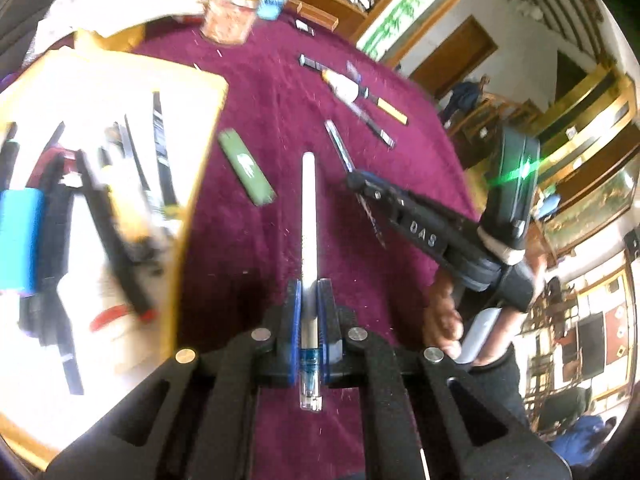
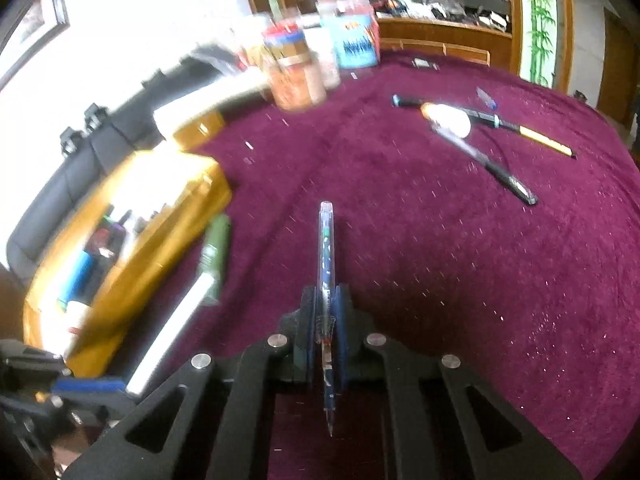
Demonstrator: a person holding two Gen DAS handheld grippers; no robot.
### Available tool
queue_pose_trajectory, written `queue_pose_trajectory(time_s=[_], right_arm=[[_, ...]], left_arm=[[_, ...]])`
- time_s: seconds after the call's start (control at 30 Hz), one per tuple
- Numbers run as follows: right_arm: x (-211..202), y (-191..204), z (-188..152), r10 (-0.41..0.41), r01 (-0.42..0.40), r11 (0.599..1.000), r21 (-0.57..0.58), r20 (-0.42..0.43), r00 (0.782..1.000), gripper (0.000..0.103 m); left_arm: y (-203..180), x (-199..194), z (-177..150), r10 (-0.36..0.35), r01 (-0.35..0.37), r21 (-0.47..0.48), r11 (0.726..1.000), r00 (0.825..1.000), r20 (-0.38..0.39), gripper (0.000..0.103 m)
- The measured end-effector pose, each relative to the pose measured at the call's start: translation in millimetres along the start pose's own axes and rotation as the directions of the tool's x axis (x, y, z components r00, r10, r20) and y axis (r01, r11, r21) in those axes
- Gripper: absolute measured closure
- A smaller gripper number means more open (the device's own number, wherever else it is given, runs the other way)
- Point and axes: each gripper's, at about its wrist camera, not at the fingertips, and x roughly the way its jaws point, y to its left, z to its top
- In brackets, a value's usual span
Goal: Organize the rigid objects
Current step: 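Carry the white marker and clear pen into the tray with both tools, then open both tools to release the marker and pen, then withdraw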
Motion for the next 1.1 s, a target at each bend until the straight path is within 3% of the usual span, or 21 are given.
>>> queue_pose_trajectory(time_s=[0.17,0.27,0.37,0.47,0.63,0.77,0.97,1.1], right_arm=[[-11,27,3,0.045,-0.043,0.998,-0.039,0.045,0.998,0.096],[-28,53,8,0.126,-0.123,0.991,-0.047,0.072,0.989,0.095],[-27,83,13,0.204,-0.203,0.979,-0.030,0.043,0.978,0.095],[-23,112,17,0.246,-0.244,0.968,-0.052,0.021,0.969,0.095],[-3,144,23,0.218,-0.217,0.971,-0.104,-0.002,0.976,0.095],[33,162,27,0.195,-0.200,0.972,-0.120,-0.056,0.979,0.095],[75,152,21,0.195,-0.201,0.978,-0.059,-0.090,0.977,0.095],[74,152,20,0.202,-0.208,0.976,-0.071,-0.078,0.976,0.095]], left_arm=[[25,-54,3,0.002,0.003,-0.062,0.998,0.996,0.089,0.098],[43,-80,-2,0.040,-0.029,-0.074,0.997,0.988,0.147,0.098],[68,-97,-2,0.055,-0.032,-0.137,0.990,0.984,0.167,0.098],[88,-106,2,0.115,-0.081,-0.175,0.981,0.974,0.197,0.098],[115,-95,15,0.226,-0.185,-0.222,0.957,0.958,0.177,0.098],[130,-81,24,0.254,-0.218,-0.236,0.947,0.958,0.134,0.098],[157,-57,47,0.311,-0.284,-0.249,0.926,0.947,0.076,0.098],[159,-49,48,0.345,-0.325,-0.230,0.917,0.937,0.055,0.098]])
